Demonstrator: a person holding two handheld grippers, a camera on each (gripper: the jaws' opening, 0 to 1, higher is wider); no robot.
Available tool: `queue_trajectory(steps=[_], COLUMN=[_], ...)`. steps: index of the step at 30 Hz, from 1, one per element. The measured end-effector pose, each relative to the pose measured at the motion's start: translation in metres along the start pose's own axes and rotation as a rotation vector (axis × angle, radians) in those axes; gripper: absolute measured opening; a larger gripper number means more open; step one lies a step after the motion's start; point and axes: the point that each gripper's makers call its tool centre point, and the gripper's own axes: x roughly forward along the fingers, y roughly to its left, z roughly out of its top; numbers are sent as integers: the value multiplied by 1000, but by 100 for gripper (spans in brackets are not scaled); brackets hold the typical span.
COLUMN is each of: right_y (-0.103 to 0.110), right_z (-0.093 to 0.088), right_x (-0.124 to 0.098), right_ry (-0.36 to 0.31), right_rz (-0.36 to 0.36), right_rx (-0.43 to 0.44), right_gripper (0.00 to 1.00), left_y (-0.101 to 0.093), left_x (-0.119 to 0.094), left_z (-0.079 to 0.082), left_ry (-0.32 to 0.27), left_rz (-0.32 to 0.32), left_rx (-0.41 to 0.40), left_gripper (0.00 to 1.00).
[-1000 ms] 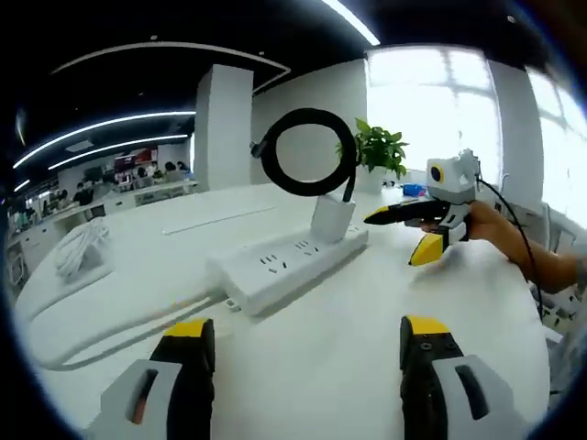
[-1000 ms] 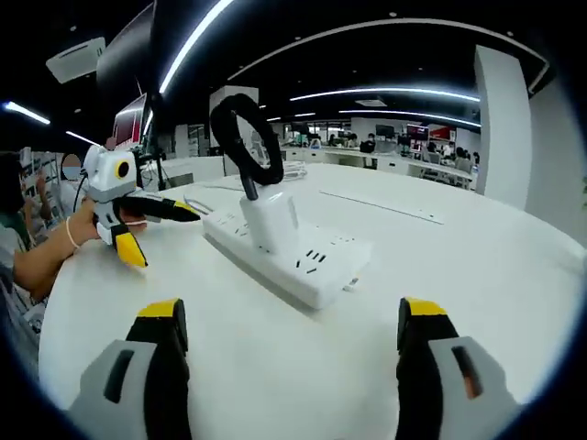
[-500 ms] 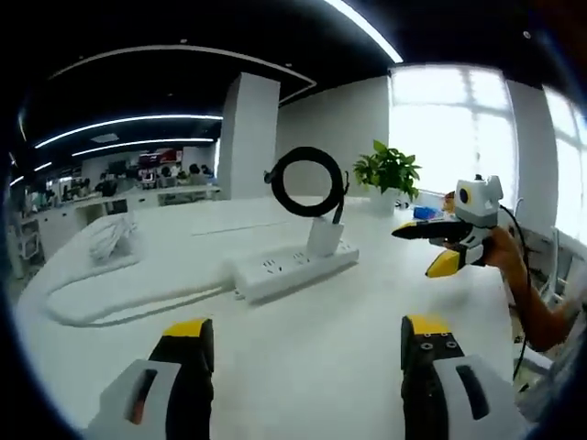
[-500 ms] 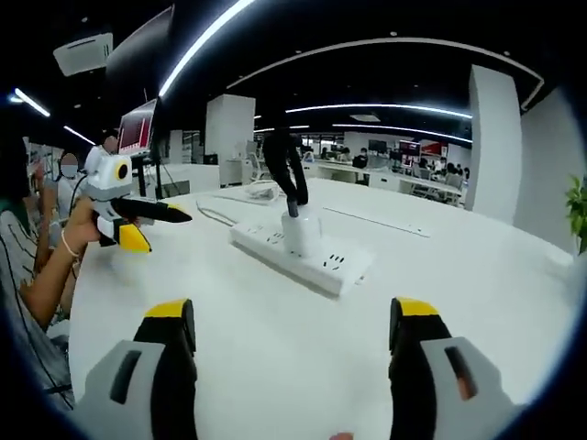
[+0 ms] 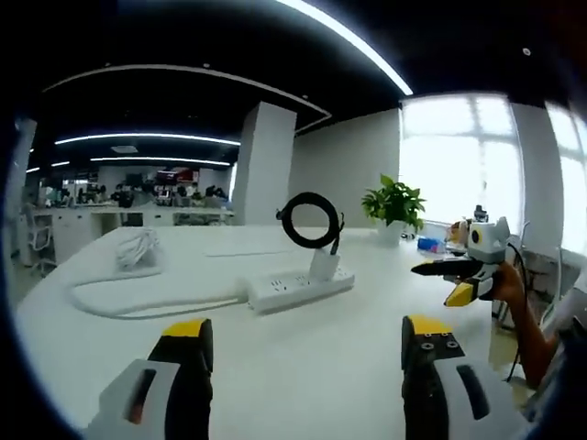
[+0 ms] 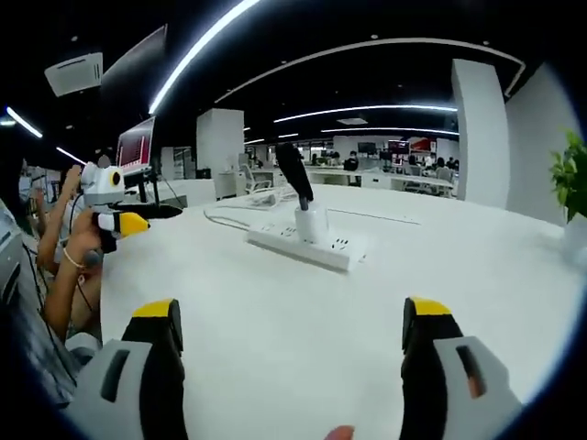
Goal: Straighten the power strip on the desk, plug the charger into it
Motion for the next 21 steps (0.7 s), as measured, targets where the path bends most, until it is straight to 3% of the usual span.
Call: queue_trajectory(steps=[8, 15, 21], right_y=[6, 16, 18], right_z=[4, 1, 0], right_x=[-14, -24, -34], right_ry=[-3, -10, -45], right_rz=[-21, -18, -46], right_rx=[-32, -47, -34], right_gripper=[100, 100, 100], left_y=[2, 1, 0], left_x=[-7, -15, -22], left_z=[-17, -23, -32], left_ry=[81, 37, 47], left_rz=[47, 48, 71], left_rx=[7, -60, -70], left_gripper=[85, 85, 87])
